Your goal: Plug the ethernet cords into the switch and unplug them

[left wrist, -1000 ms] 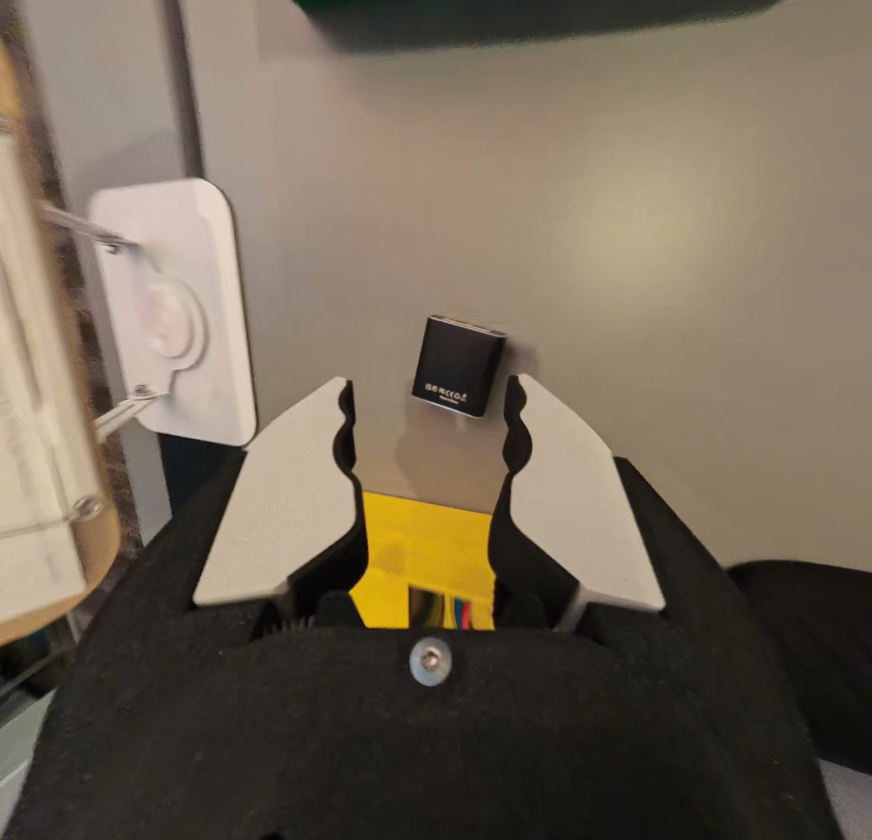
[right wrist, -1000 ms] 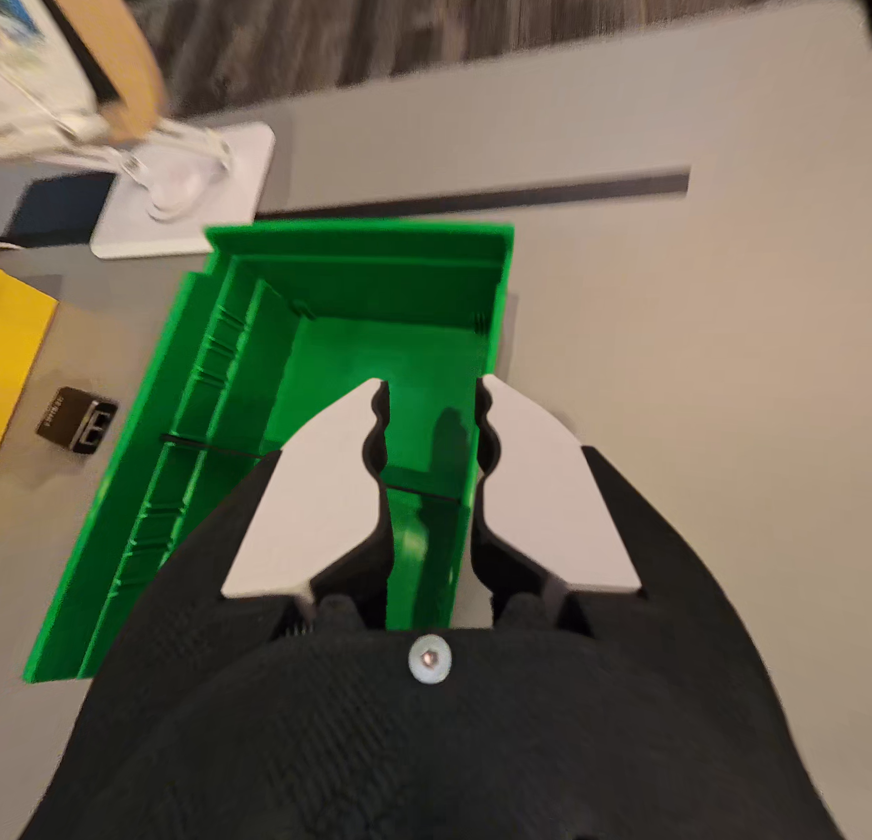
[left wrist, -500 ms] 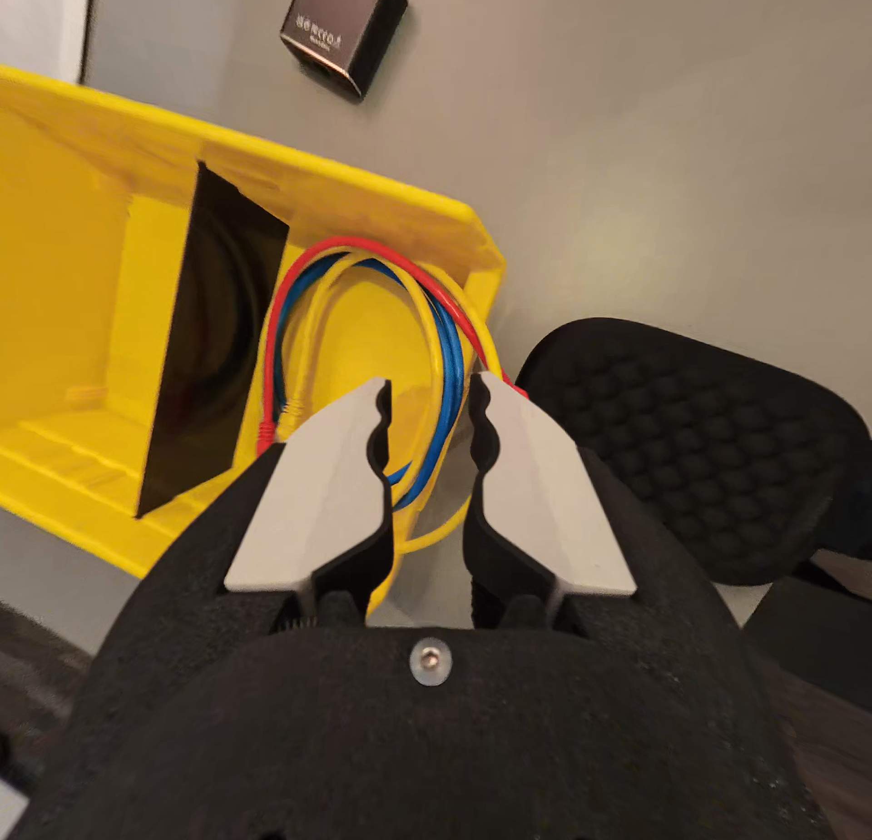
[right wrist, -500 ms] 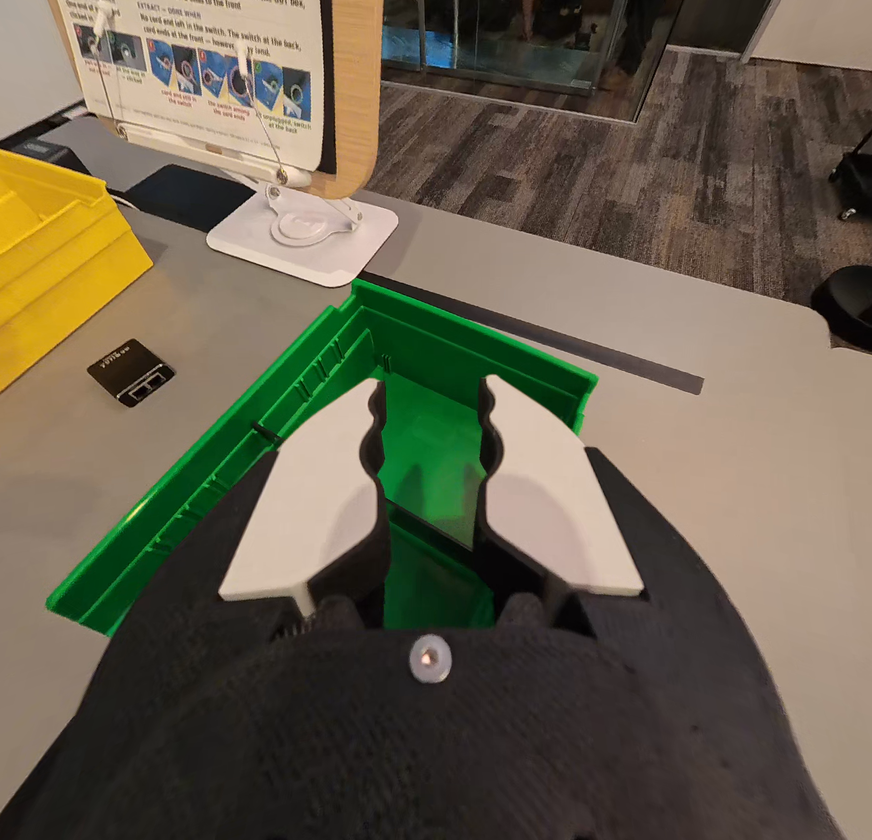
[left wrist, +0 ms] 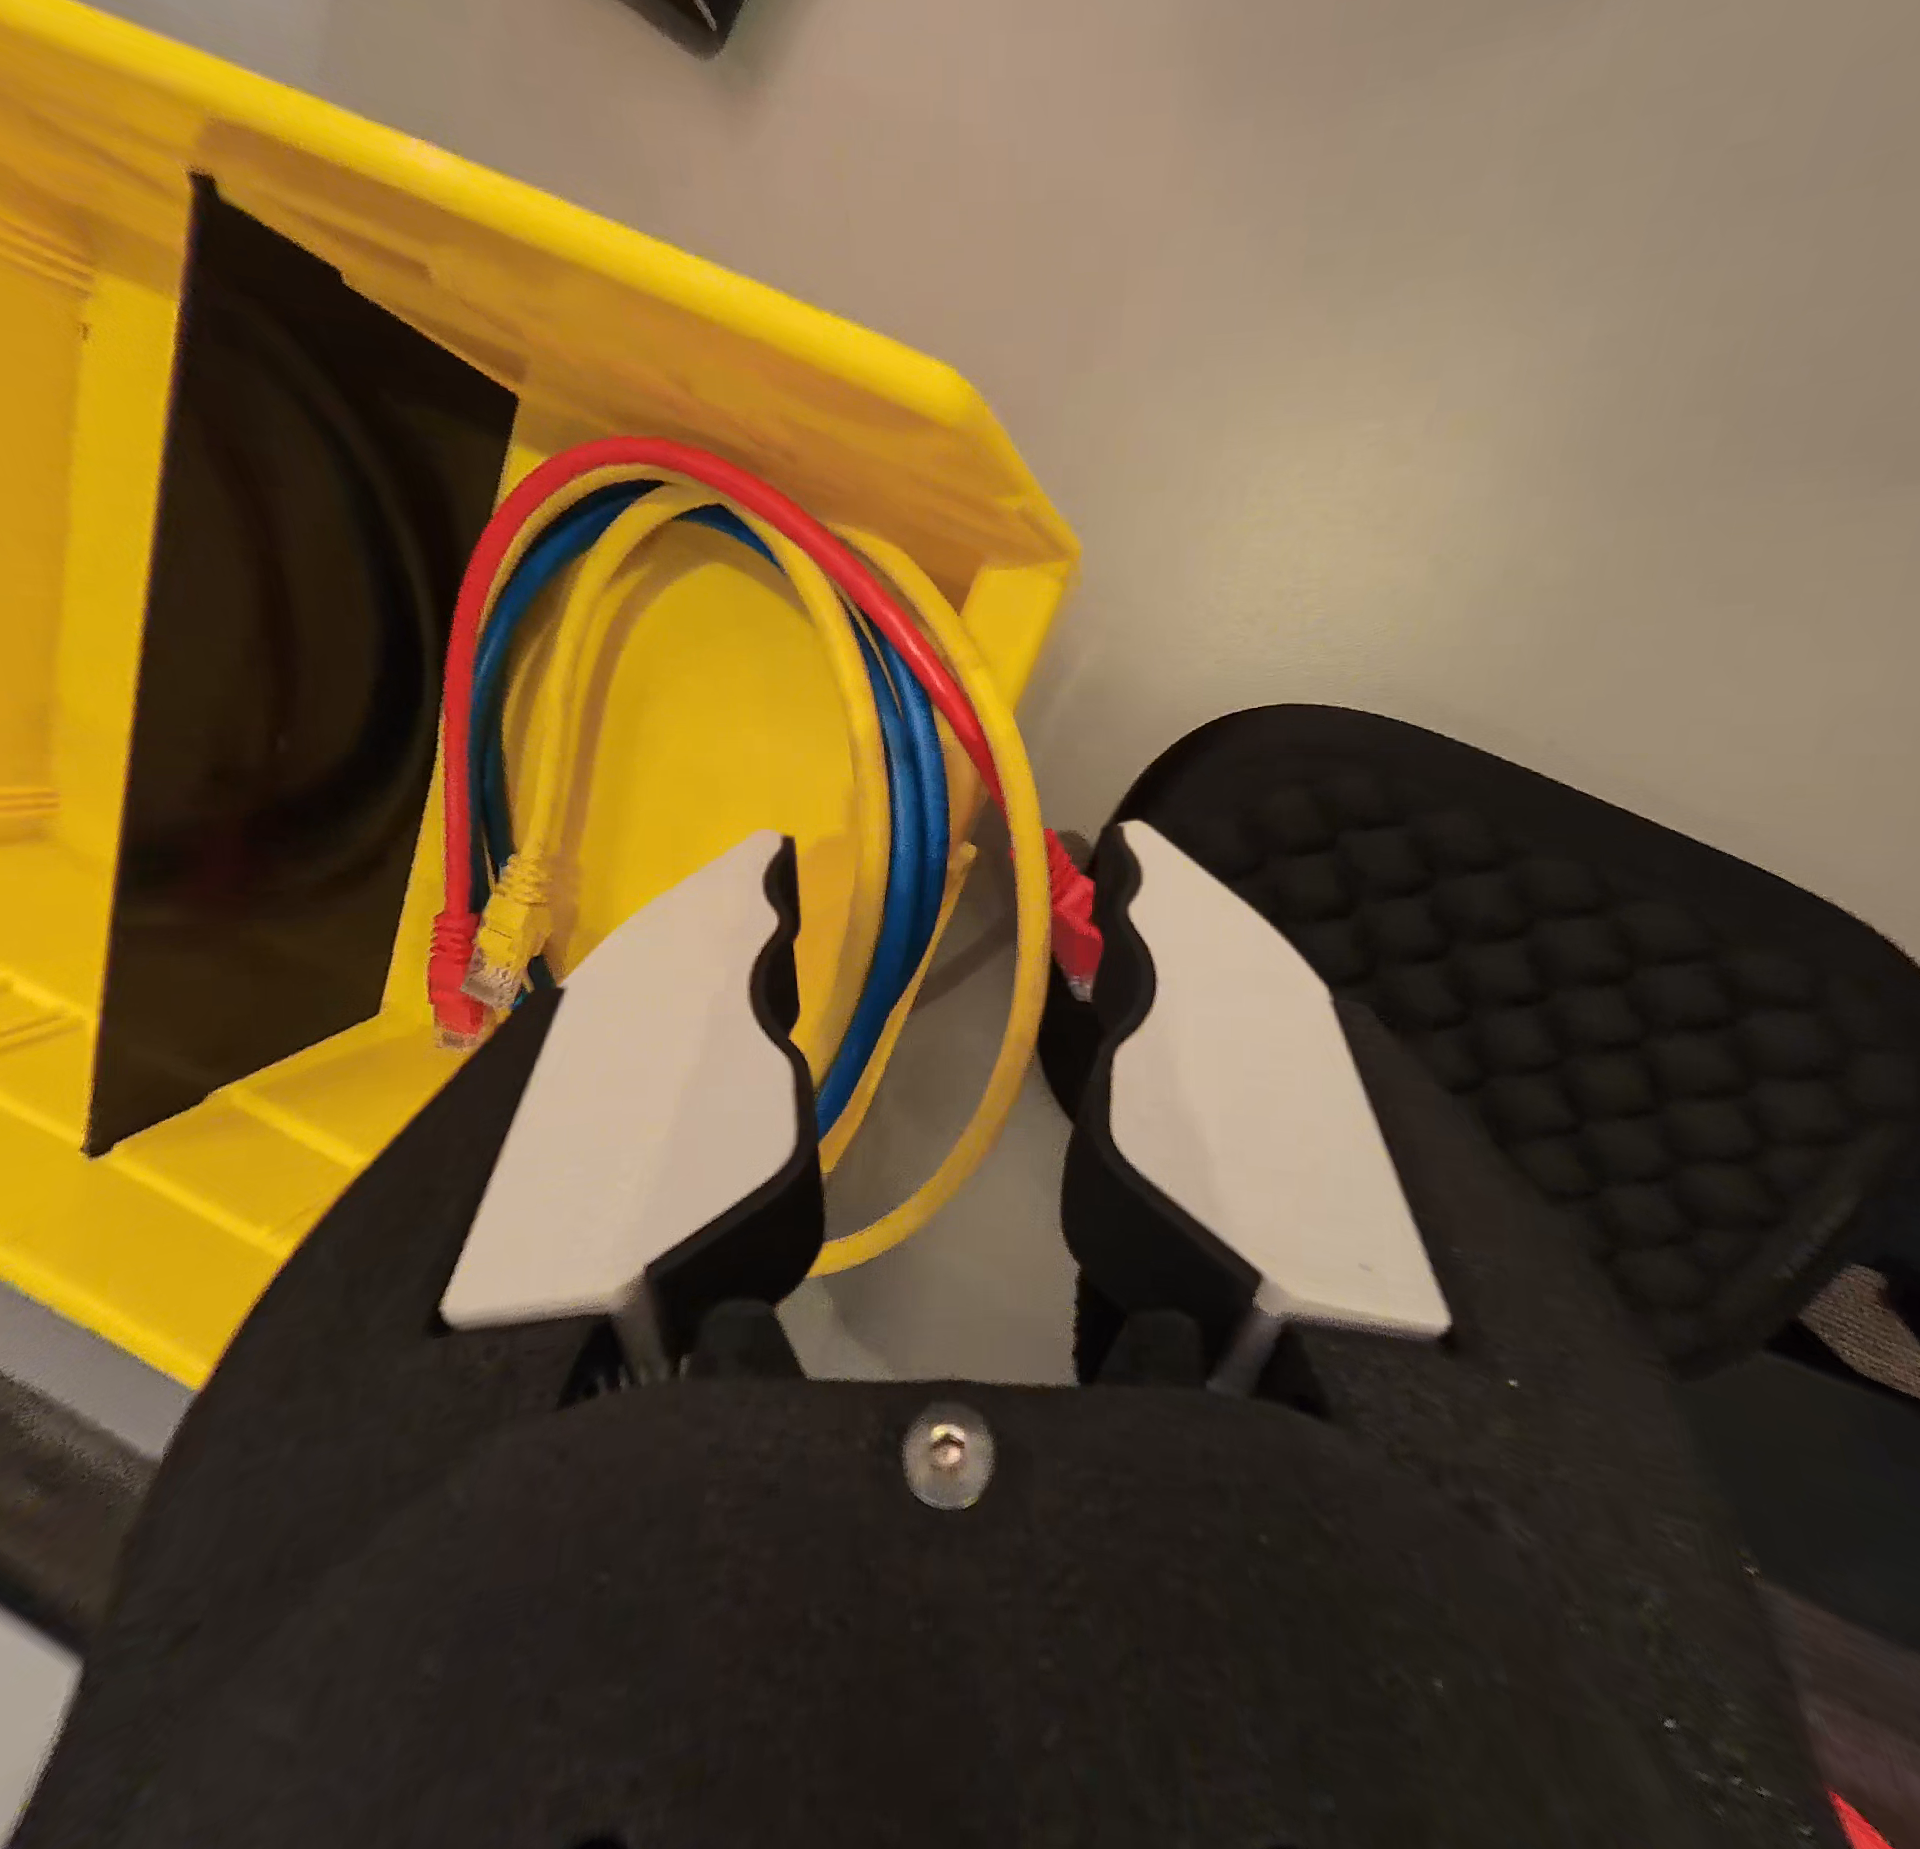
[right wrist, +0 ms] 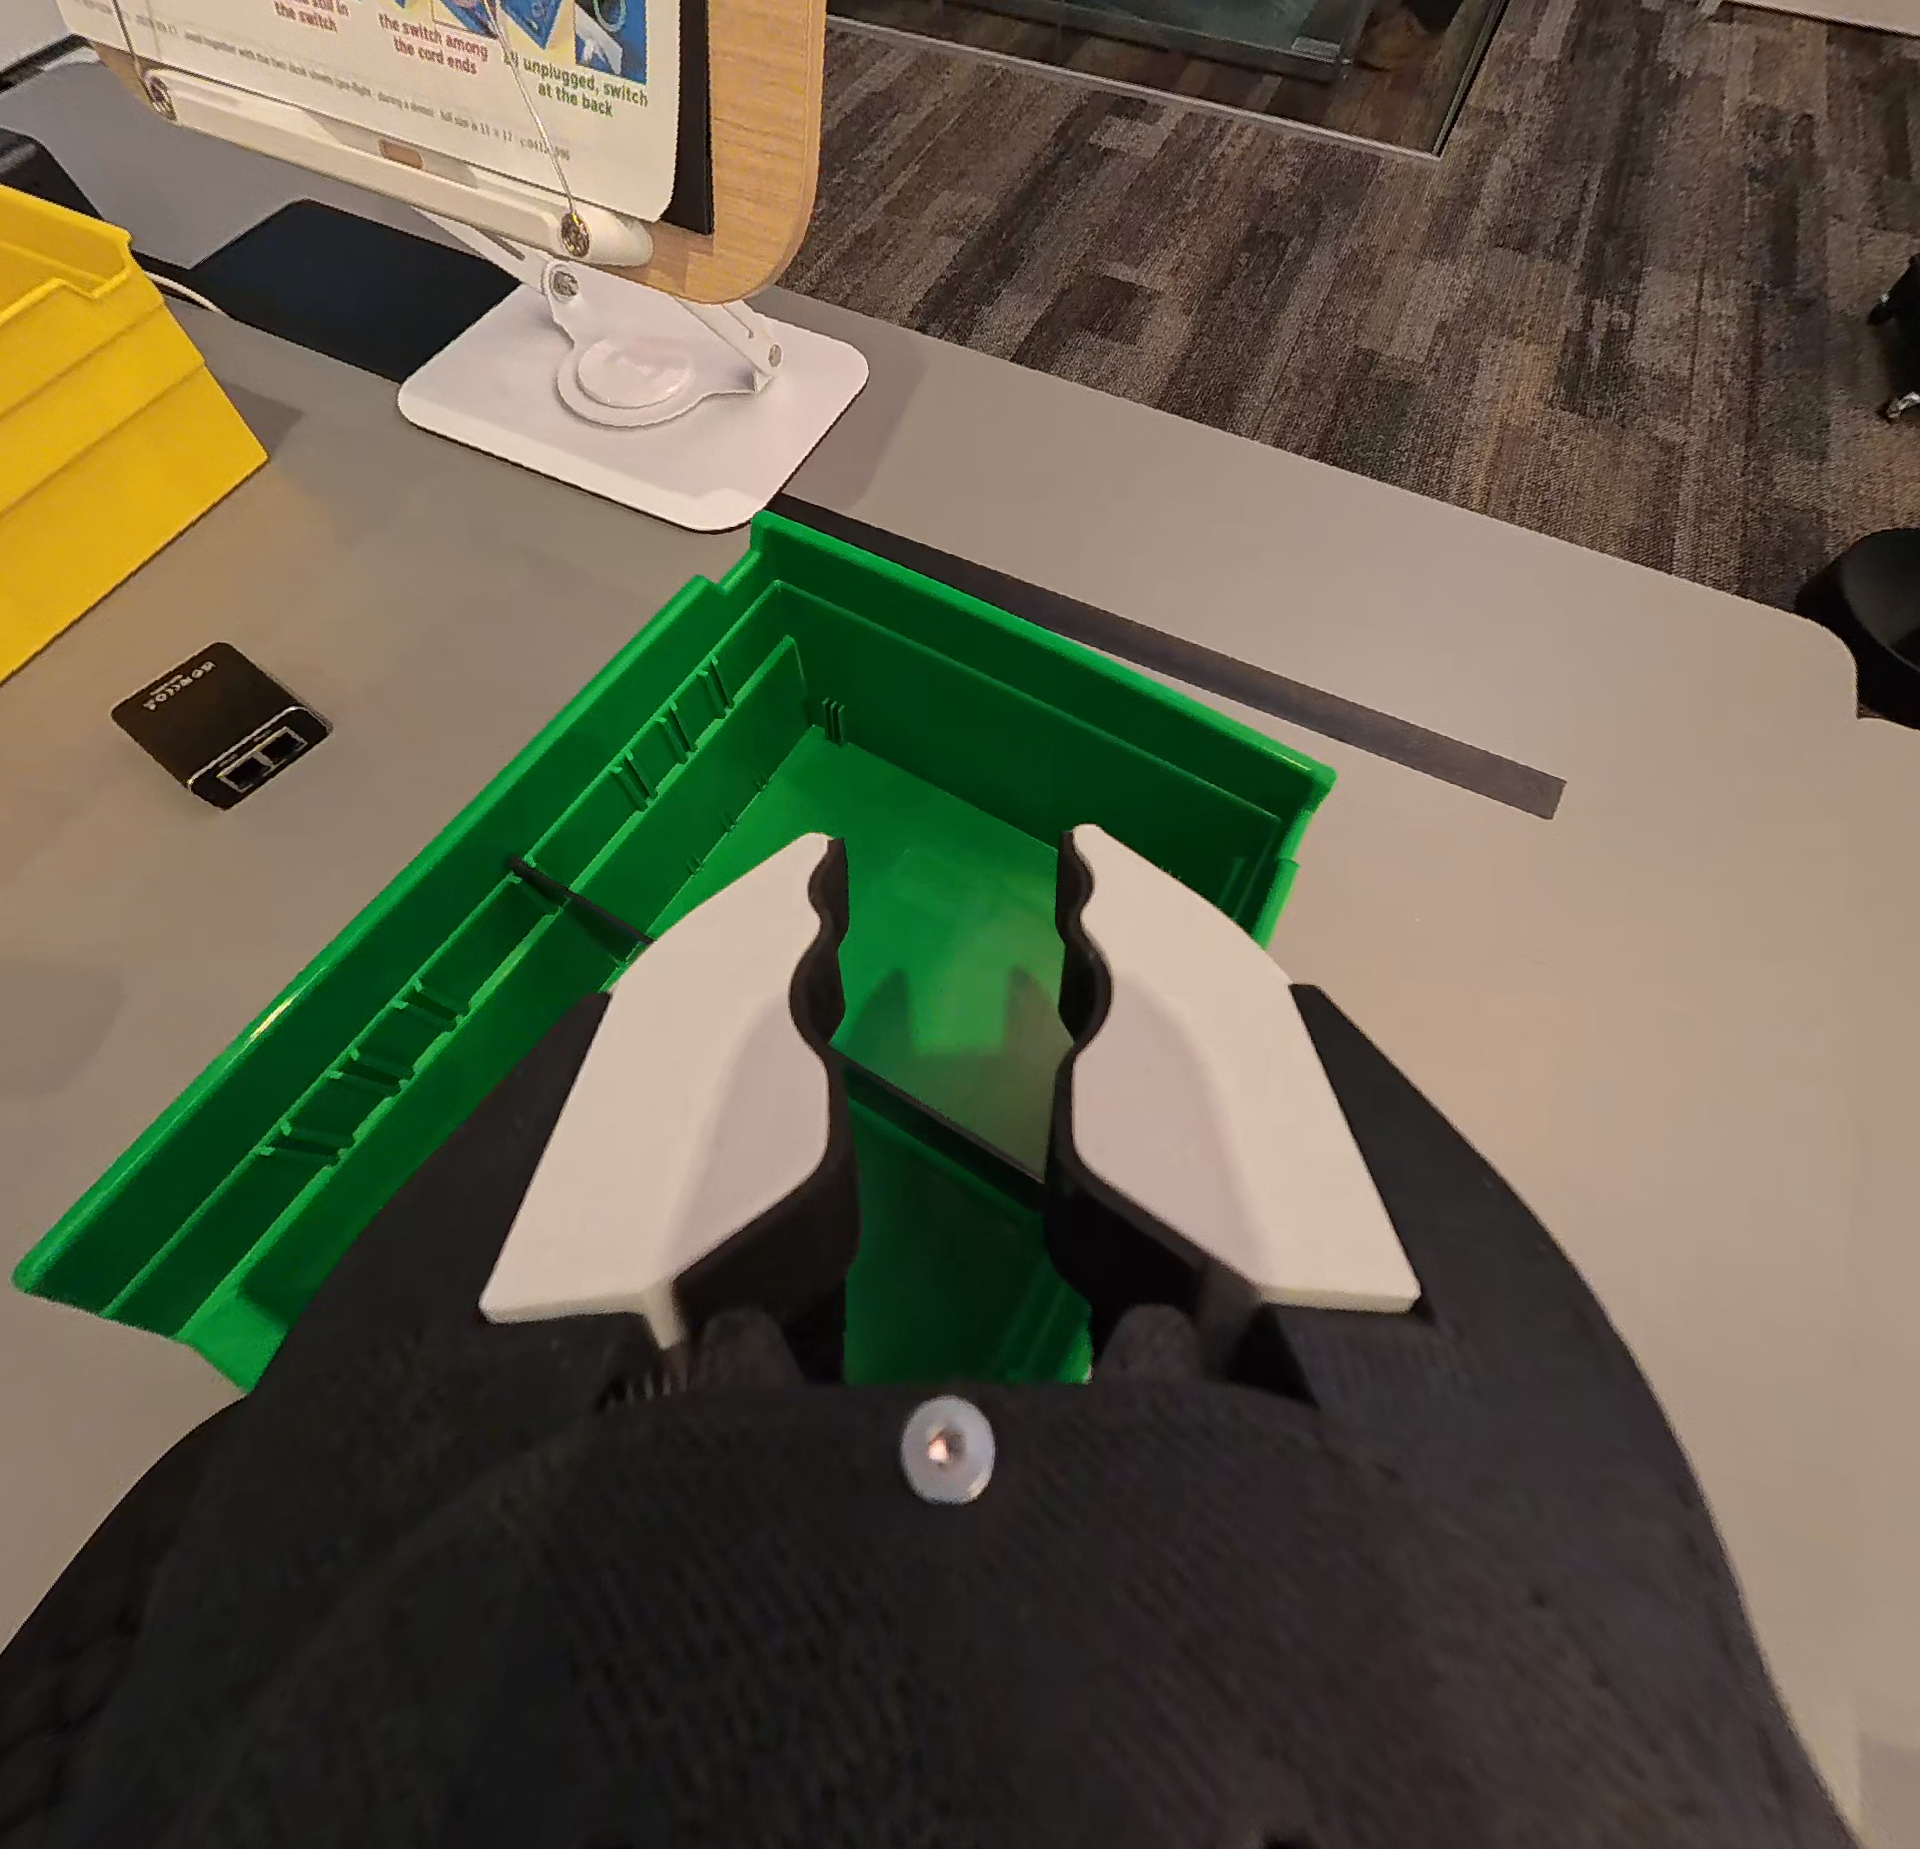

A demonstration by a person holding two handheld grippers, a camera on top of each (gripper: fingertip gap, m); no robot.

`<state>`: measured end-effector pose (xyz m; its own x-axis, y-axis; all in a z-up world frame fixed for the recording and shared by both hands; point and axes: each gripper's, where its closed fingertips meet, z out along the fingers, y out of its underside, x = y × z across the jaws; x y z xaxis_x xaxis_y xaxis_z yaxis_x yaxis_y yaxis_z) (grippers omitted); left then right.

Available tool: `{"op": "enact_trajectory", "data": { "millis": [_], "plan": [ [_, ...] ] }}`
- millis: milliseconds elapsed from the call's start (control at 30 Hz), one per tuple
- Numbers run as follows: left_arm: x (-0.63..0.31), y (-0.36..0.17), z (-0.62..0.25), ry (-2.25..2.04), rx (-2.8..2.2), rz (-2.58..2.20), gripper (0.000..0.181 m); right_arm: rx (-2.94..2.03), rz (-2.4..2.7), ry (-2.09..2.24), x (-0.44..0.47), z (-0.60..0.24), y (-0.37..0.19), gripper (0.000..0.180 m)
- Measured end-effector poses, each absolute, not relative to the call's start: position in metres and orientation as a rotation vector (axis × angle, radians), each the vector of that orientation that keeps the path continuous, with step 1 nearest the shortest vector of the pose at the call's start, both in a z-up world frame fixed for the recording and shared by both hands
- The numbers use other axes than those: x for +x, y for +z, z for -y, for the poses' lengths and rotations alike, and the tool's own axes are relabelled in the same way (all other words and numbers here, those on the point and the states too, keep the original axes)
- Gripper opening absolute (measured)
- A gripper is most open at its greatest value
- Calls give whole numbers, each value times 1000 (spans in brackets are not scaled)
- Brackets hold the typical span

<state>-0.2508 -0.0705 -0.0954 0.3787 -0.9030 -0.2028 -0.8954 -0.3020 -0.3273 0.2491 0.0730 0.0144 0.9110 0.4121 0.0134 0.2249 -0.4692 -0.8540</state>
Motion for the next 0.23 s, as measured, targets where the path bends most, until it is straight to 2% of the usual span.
{"op": "enact_trajectory", "data": {
  "millis": [33, 233],
  "plan": [
    [-254, -99, 68, 18, -2259, -1558, 53, -2077, 458, 239, 249, -73, 14, 40],
    [-258, -105, 70, 10, -2292, -1568, 33, -2088, 471, 236, 248, -72, 11, 40]
  ]
}}
